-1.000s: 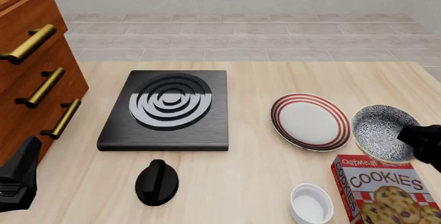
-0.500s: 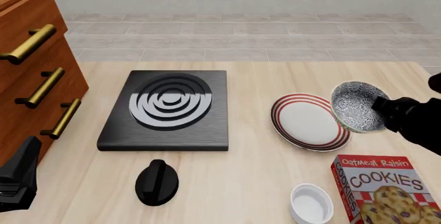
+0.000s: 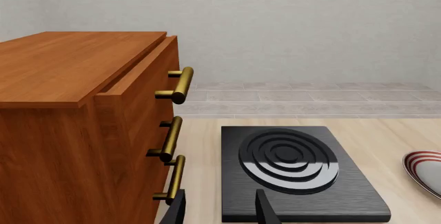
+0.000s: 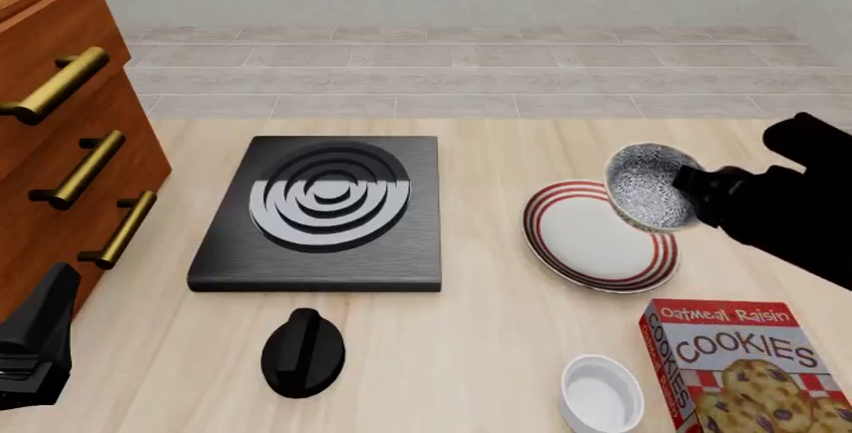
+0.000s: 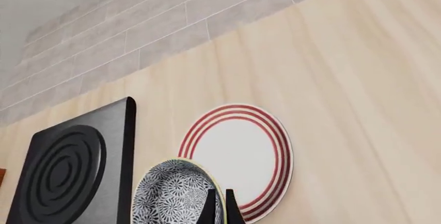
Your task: Pick the akita bowl on the cookies box and place it on the plate.
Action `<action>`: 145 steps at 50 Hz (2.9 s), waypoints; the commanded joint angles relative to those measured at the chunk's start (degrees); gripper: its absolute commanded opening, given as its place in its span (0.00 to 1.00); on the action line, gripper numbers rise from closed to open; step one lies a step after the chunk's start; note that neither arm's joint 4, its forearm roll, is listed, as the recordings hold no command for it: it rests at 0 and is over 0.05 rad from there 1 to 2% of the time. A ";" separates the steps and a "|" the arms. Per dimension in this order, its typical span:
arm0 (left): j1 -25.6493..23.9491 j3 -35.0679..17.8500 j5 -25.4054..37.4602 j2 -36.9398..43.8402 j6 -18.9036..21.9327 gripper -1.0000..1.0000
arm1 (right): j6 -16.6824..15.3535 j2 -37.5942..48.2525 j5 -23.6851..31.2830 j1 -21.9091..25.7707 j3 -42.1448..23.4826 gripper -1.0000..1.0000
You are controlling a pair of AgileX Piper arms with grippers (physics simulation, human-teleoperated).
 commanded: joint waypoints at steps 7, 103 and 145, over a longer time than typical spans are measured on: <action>0.00 0.00 0.00 0.00 0.00 1.00 | 1.56 7.68 -5.70 0.98 -1.31 0.00; 0.00 0.00 0.00 0.00 0.00 1.00 | -4.42 29.25 -7.91 -2.90 -13.29 0.00; 0.00 0.00 0.00 0.00 0.00 1.00 | -4.69 33.01 -10.88 -2.58 -12.30 0.00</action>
